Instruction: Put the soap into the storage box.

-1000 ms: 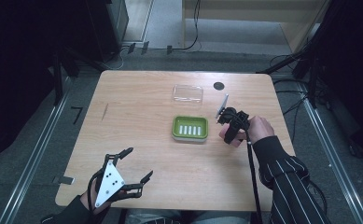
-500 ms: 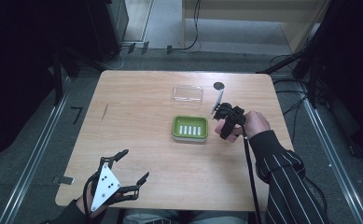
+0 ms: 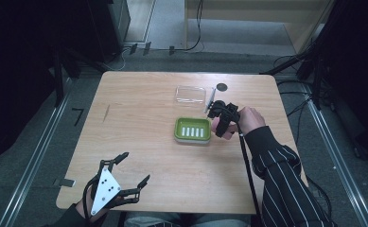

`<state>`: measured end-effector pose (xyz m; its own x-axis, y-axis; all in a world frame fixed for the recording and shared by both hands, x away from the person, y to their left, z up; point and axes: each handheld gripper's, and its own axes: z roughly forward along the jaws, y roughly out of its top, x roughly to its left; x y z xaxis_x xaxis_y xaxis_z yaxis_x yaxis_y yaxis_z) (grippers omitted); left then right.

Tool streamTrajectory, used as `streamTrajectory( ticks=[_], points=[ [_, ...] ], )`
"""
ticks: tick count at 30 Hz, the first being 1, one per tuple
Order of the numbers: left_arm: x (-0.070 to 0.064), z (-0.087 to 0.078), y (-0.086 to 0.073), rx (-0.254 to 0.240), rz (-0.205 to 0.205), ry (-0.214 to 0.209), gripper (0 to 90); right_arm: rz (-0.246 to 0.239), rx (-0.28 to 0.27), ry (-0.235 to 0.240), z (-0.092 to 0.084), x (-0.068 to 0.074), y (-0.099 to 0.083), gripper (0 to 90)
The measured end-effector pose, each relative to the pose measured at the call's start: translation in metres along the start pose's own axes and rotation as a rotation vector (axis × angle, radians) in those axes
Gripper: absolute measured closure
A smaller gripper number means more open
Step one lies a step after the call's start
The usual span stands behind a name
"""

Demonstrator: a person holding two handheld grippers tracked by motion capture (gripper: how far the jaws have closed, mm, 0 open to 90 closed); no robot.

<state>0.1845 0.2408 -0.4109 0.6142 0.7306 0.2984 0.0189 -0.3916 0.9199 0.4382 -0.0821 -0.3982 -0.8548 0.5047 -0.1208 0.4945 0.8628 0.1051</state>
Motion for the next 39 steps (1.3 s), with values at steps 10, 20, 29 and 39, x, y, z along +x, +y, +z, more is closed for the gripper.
streamTrajectory(
  ticks=[10,20,29,39],
  points=[
    [0.0,0.0,0.0,0.001,-0.001,-0.002,13.7,-0.044,-0.011,0.001,-0.002,0.002,0.012,39.1],
    [0.0,0.0,0.0,0.0,-0.001,-0.003,13.7,-0.091,-0.019,0.003,-0.004,0.006,0.023,39.1],
    [0.0,-0.001,0.0,0.001,-0.004,0.001,13.7,-0.11,-0.024,0.001,-0.004,0.007,0.029,39.1],
    [0.0,-0.003,-0.001,0.003,-0.005,0.008,13.7,-0.148,-0.031,0.002,-0.004,0.01,0.038,39.1]
  ],
)
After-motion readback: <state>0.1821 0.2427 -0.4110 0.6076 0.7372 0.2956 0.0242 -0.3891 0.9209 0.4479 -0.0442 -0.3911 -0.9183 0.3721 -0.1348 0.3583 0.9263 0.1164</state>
